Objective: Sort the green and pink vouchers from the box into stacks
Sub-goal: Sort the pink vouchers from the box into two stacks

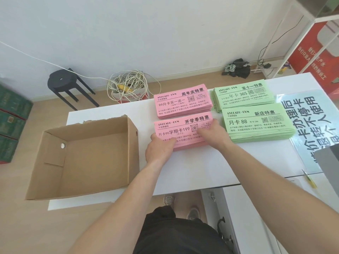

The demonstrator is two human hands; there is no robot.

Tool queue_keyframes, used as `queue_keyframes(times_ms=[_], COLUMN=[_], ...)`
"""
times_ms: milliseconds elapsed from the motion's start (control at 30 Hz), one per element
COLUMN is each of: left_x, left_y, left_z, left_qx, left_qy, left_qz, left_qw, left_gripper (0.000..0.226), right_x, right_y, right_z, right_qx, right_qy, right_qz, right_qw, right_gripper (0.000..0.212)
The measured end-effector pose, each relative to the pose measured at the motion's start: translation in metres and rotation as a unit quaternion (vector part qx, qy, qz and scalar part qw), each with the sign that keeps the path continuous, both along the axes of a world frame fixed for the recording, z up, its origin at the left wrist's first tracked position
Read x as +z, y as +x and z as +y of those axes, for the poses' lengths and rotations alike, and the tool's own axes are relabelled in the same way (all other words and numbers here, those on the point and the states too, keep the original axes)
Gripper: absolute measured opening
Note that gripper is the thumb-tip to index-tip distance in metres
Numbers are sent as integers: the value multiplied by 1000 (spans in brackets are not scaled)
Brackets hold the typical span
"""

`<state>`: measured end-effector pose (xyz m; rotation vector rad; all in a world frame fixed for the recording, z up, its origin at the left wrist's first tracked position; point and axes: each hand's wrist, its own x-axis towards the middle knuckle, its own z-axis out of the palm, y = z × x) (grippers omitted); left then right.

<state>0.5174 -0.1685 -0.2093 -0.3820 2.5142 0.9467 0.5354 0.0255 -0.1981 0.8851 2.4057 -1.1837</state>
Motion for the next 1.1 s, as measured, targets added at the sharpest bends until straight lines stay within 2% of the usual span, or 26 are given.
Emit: queue_keyframes(times_ms=[167, 267, 367, 467, 567, 733, 933, 1100], left_x=[-2, -5, -12, -14, -14, -9, 4, 25], left_y=[6, 14, 16, 15, 14, 9, 11, 15], left_z=[-16, -25, -25, -19, -13, -7, -13, -19], left_qx=[-25, -67, -92, -87, -92, -107, -120, -133], left_qy=[50, 30, -8, -40, -45, -37, -19, -61], left_qz=[9, 15, 44, 73, 81, 60, 17, 45], left_qw=[998, 997, 995, 993, 991, 992, 992, 988], left_gripper=[75, 72, 77, 58, 48, 50, 57, 64], right_x=[-4, -9, -18, -23, -23, -20, -9, 8], right_y=[8, 24, 43, 50, 46, 44, 45, 46], right_z=[11, 10, 1, -6, -11, -12, -7, -12], right_qx=[13, -5, -4, -37, -67, -85, -63, -51], right_qy=[-37, -60, -5, 29, 17, 6, 4, 14], right_qz=[18, 33, 32, 37, 42, 54, 33, 41], right_qw=[999, 998, 999, 998, 997, 995, 997, 998], right_gripper=[66, 71, 80, 61, 59, 71, 68, 69])
